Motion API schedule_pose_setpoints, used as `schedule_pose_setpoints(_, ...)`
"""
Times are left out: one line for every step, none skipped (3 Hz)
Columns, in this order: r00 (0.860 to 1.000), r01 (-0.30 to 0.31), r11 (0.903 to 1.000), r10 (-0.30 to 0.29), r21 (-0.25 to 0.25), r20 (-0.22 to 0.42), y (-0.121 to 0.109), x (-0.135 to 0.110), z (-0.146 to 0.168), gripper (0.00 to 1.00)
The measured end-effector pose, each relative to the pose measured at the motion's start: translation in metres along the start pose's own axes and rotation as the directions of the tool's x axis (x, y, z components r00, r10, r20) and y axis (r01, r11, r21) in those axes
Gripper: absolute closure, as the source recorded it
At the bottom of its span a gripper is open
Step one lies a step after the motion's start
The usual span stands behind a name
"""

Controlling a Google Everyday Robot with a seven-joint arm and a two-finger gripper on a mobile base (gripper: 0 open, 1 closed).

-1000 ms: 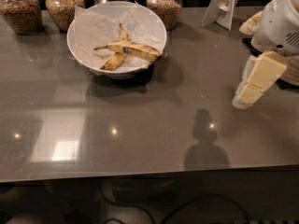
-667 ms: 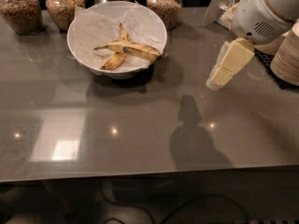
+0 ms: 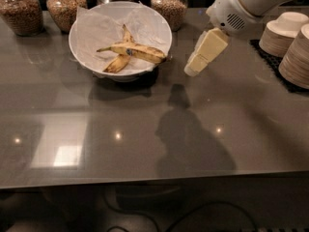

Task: Pick banana from white bowl

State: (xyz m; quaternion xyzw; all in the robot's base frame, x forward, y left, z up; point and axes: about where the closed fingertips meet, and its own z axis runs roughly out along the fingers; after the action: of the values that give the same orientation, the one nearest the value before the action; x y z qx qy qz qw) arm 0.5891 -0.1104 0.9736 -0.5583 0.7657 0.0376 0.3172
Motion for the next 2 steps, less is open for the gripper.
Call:
schedule_pose_setpoints(1.000, 0.007, 0.9999, -0.007, -0.008, 0.025, 0.002, -0.011, 0.005, 0.00)
schedule_pose_setpoints(0.996, 0.016, 0.9997, -0.014, -0.019, 0.091, 0.002, -0.046, 0.023, 0.00)
